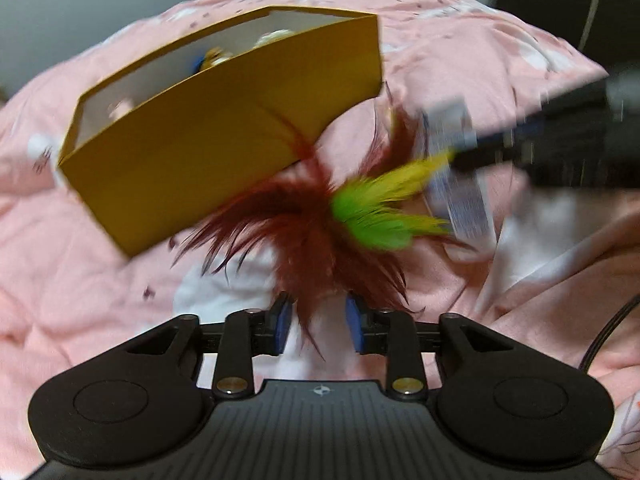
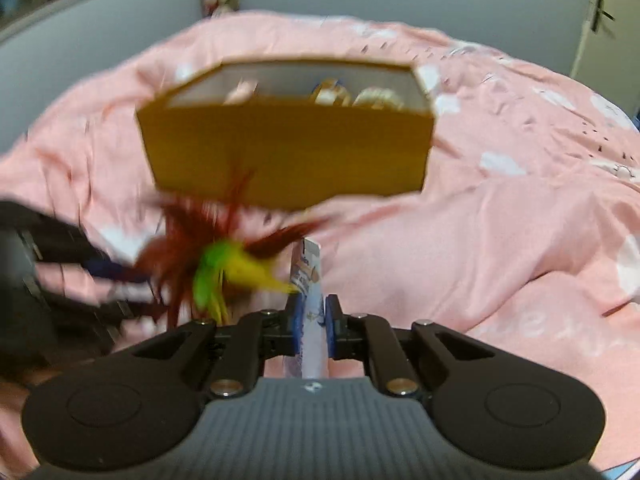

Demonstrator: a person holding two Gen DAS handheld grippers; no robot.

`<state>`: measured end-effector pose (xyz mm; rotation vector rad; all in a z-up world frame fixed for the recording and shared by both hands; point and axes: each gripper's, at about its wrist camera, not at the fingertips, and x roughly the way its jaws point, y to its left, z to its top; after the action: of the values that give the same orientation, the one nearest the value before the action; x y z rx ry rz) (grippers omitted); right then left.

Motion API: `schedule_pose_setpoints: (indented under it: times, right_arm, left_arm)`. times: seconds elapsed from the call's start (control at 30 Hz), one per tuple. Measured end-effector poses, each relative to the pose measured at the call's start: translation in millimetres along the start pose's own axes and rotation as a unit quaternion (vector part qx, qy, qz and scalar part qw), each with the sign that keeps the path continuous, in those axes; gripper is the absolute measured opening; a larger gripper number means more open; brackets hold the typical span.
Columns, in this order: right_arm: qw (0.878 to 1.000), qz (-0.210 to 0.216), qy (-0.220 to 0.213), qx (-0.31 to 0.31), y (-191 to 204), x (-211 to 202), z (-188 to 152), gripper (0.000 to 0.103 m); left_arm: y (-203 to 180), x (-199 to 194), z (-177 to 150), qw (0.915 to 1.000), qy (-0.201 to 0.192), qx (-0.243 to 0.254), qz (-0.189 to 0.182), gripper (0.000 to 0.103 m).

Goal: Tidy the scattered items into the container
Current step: 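Close the left tool on the red feather toy and lift it, then carry the feather toy and Vaseline sachet over the orange box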

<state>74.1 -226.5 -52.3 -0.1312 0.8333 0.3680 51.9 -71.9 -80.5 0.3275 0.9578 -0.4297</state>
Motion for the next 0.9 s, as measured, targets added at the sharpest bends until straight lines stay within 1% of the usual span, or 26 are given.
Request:
schedule_pose_setpoints:
  times: [0.13,0.2,0.3,0.43,0.53,0.63,0.67,0.77,0.9]
  right_arm:
    - [0.999,0.011,-0.029,0.040,-13,-11,11,0.013]
    - [0.998,0.007,-0.037,0.051,-16,-6,12,0.013]
    - [0.998,0.009,-0.037,0.059,-19,3,10,0.013]
    - [0.997,0.007,-0.018,0.070,-24,15,6,0.013]
    - [0.997,0.013,-0.011,0.078,-28,21,4,0.013]
    - [0.997,0.013,-0.008,0.080,-31,23,3,0.013]
    - [0.997,0.013,-0.008,0.081,-31,23,3,0.013]
    - [0.997,0.013,-0.007,0.081,-31,22,2,0.013]
    - [0.997,0.013,-0.008,0.078,-30,22,2,0.013]
  left_arm:
    - [-6,8,5,0.9997,-0.018,0.016,0.007,0.049]
    - [-8,11,8,0.9994,-0.032,0.014,0.008,0.050]
    - [-10,16,11,0.9989,-0.045,0.012,0.006,0.051]
    - [-13,23,13,0.9981,-0.057,0.017,0.013,0.051]
    - [-13,29,18,0.9981,-0.060,0.012,0.010,0.050]
    - [-11,34,20,0.9982,-0.059,-0.001,0.009,0.034]
    - [-9,35,20,0.9982,-0.060,-0.005,0.008,0.027]
    - [-2,34,20,0.9975,-0.066,-0.024,0.005,0.018]
    - [4,30,20,0.9964,-0.073,-0.042,0.002,0.013]
